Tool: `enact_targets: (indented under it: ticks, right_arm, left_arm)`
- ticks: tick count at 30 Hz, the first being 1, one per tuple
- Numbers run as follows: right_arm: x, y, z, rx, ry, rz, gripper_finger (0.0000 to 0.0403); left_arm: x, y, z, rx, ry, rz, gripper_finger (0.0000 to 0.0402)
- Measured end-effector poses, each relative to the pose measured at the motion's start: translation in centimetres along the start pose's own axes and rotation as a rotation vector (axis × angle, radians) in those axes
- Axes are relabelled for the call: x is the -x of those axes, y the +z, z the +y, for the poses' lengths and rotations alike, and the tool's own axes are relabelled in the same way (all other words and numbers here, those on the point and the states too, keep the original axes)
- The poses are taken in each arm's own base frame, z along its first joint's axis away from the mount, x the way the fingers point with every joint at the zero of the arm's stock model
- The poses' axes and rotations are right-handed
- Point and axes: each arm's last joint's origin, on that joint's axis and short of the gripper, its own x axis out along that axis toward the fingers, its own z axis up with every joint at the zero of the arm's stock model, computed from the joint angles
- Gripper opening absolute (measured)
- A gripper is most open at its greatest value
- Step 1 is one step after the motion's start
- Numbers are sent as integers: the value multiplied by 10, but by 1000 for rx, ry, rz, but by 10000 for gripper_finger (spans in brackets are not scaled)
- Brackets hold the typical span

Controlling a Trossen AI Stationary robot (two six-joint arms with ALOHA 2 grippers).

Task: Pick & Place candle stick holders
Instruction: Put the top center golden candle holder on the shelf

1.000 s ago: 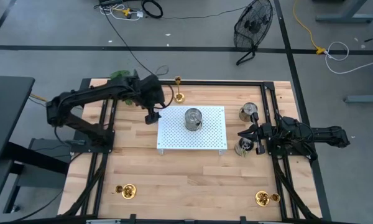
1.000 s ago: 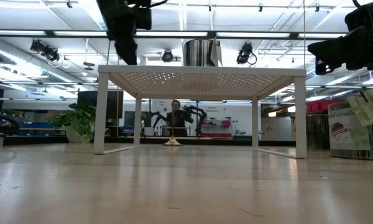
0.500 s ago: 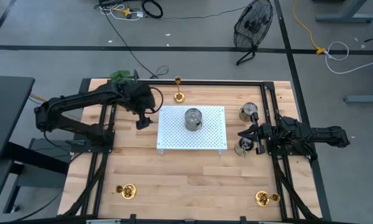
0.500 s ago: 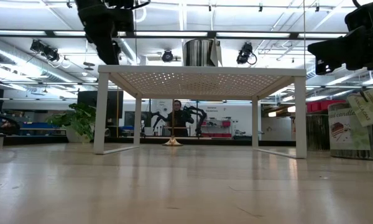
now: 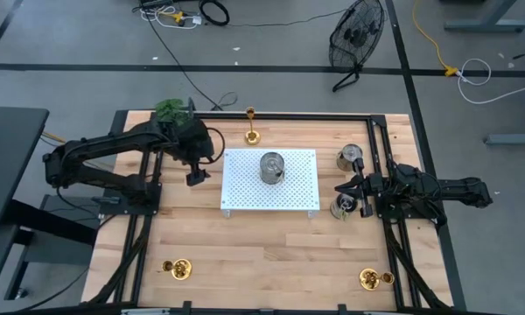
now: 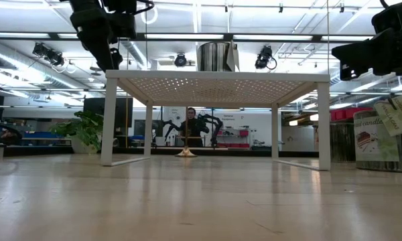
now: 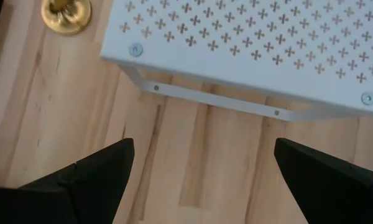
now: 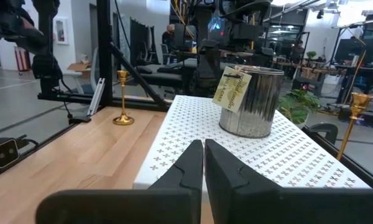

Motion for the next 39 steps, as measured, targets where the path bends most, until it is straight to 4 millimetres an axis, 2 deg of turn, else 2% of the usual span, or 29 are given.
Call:
enact_targets:
  ticks: [29, 39]
  right_arm:
    - [0, 0, 0, 0, 0, 0, 21]
    - [0, 0, 0, 0, 0, 0, 21]
  left_arm:
    - [-1, 4, -20, -54, -97, -22, 396]
    - [-1, 4, -20, -48, -87, -20, 396]
